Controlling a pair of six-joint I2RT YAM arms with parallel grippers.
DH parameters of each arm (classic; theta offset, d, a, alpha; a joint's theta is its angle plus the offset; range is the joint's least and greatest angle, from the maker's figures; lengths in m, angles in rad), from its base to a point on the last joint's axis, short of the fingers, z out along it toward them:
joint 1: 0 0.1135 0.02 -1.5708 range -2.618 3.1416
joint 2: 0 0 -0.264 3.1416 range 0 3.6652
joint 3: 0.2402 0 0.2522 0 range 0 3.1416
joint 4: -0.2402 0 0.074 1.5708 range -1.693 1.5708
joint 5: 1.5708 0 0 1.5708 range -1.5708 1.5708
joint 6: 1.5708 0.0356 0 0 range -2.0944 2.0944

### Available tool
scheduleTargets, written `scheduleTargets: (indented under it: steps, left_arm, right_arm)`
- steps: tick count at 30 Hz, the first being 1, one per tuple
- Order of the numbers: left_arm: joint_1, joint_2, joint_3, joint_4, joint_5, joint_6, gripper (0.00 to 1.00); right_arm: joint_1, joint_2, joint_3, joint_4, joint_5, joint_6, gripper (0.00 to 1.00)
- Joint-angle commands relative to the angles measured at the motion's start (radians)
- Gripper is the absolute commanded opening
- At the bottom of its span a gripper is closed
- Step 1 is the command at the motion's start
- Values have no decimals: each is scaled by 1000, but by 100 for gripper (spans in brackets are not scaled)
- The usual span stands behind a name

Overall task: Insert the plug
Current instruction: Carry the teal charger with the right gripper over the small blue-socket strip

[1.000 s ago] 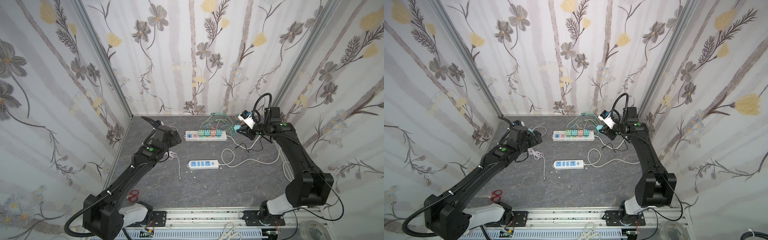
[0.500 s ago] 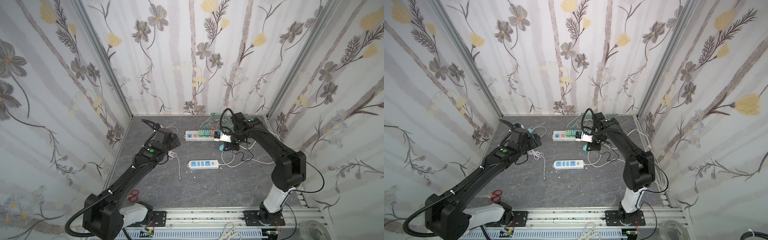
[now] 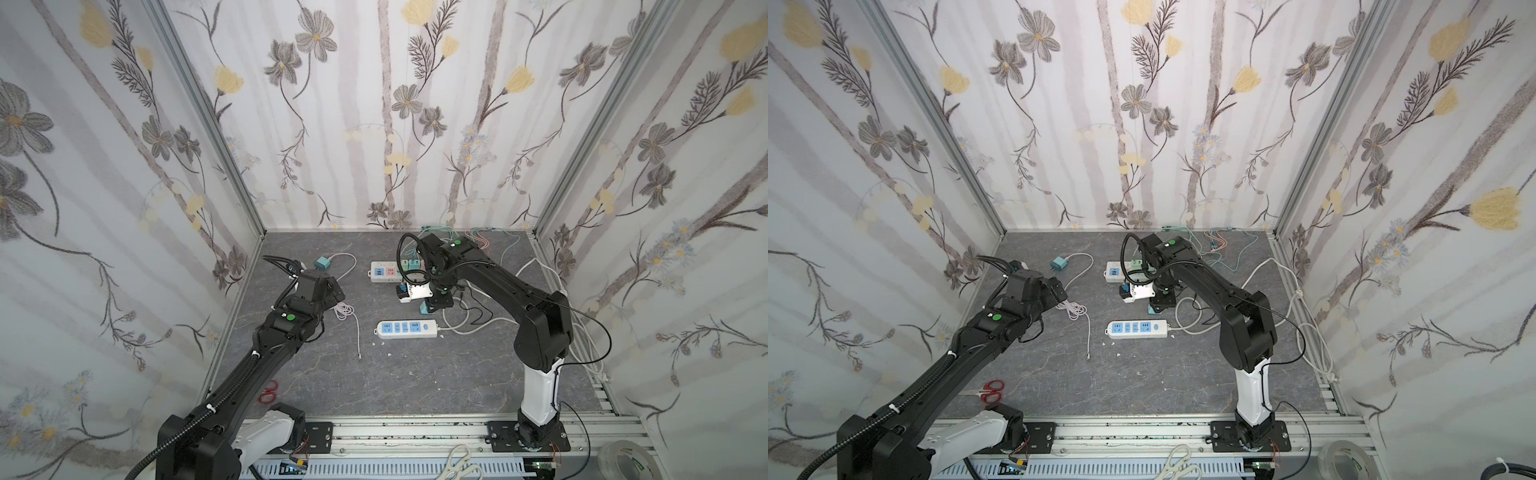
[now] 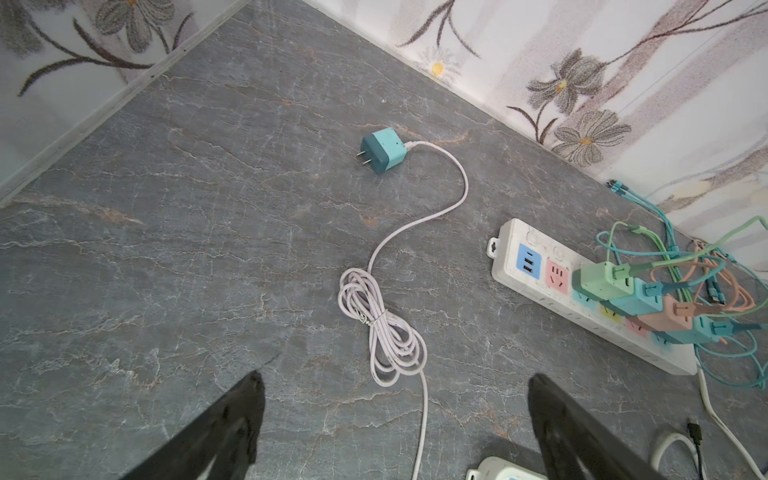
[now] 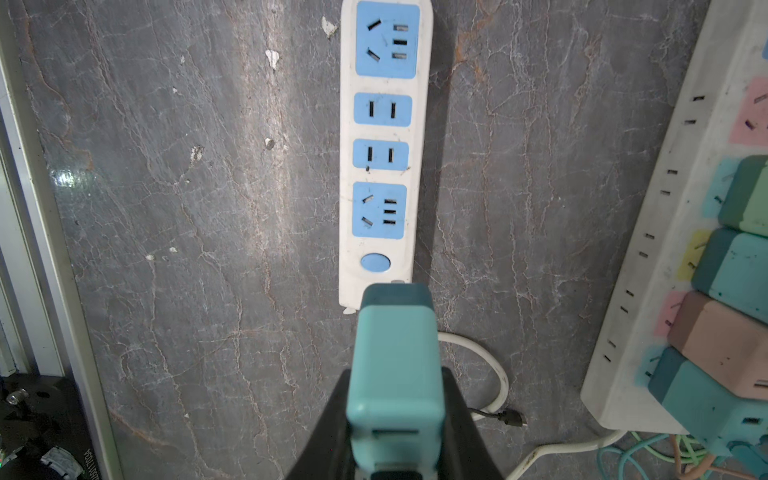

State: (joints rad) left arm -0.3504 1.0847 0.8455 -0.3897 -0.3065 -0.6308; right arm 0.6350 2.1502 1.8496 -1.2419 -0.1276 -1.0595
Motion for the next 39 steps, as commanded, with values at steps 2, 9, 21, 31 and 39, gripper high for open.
scheduleTargets:
  steps: [2, 9, 21, 31, 39]
  left_arm:
    - [12, -15, -18, 24, -25, -24, 100]
    - [25, -20, -25, 28, -23, -26, 100]
    - [30, -25, -39, 30, -18, -32, 100]
    - [33, -17, -39, 35, -10, -35, 100]
    - [34, -20, -41, 33, -10, -36, 100]
  right_arm:
    - [35, 69, 78, -61, 32, 17, 5]
    - [70, 111, 91, -30, 57, 27, 0]
    - [112, 157, 79, -12, 88, 41, 0]
    - [112, 164, 77, -16, 82, 33, 0]
    - [111, 175, 74, -12, 102, 33, 0]
